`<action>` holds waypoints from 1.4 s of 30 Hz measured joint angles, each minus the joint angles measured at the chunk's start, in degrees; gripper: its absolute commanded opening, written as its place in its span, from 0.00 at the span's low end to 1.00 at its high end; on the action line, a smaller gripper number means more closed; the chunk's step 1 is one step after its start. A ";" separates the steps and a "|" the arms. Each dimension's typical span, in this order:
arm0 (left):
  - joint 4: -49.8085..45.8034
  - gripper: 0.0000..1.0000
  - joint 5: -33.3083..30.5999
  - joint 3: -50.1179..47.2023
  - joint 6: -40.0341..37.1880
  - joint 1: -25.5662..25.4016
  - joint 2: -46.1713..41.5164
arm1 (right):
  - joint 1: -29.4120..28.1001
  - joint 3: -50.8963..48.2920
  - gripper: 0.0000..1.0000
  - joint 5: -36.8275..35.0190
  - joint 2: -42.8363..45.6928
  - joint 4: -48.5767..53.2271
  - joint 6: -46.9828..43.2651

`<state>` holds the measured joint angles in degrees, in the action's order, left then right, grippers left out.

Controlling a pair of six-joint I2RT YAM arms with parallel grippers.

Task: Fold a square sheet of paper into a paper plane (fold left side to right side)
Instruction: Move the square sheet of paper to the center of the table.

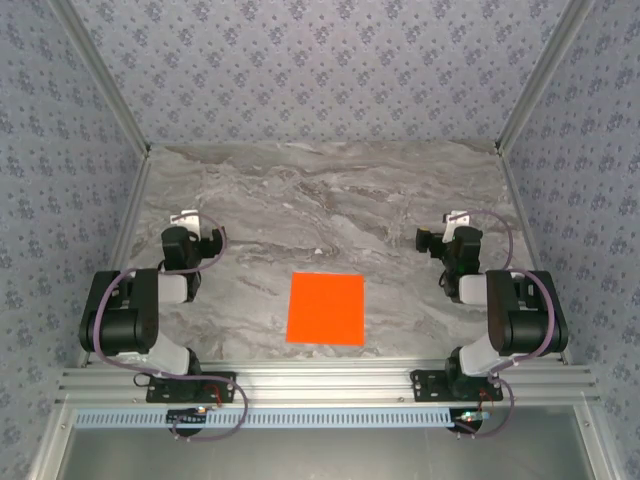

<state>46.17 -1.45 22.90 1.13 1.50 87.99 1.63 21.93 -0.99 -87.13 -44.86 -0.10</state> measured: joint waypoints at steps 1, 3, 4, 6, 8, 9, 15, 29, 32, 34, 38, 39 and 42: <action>-0.02 0.98 0.02 0.00 0.00 0.00 0.00 | 0.00 0.00 1.00 0.00 0.00 0.00 0.00; -0.04 0.98 0.17 0.00 0.00 0.00 0.00 | 0.00 0.00 1.00 0.00 0.00 0.00 0.00; -0.07 0.98 0.20 0.00 0.00 0.00 0.00 | 0.00 0.00 1.00 -0.02 0.00 0.00 0.00; -0.07 0.98 0.20 0.00 0.00 0.00 0.00 | 0.00 0.00 1.00 0.00 0.00 0.00 0.00; -0.07 0.98 0.17 0.00 0.00 0.00 0.00 | 0.00 0.00 1.00 0.00 0.00 0.00 0.00; -0.07 0.98 0.17 0.00 0.00 0.00 0.00 | 0.00 0.00 1.00 0.00 0.00 0.00 0.00; -0.07 0.98 0.20 0.00 0.00 0.00 0.00 | 0.00 0.00 1.00 0.00 0.00 0.00 0.00; -14.40 0.98 -5.38 1.75 0.55 -5.60 -14.21 | 2.10 4.79 1.00 -0.50 11.19 15.85 2.08; -25.57 0.98 -5.90 7.91 5.18 -9.14 -21.27 | 1.16 8.31 1.00 -0.09 19.91 24.02 3.19; -33.62 0.98 -4.98 12.98 10.82 -9.90 -24.59 | -1.38 11.10 1.00 0.63 24.76 30.16 4.07; -42.05 0.98 -0.28 14.80 22.08 -10.49 -29.86 | -11.32 13.77 1.00 1.92 30.84 40.09 7.26; -43.34 0.98 1.70 13.84 24.87 -10.78 -30.75 | -15.61 14.01 1.00 1.81 31.67 42.77 8.52; -46.73 0.98 6.75 9.79 31.32 -11.80 -31.71 | -29.03 14.01 1.00 1.38 30.97 49.13 12.52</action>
<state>-0.56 5.30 32.69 32.45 -10.31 56.27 -27.40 35.94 0.38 -56.16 4.27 12.43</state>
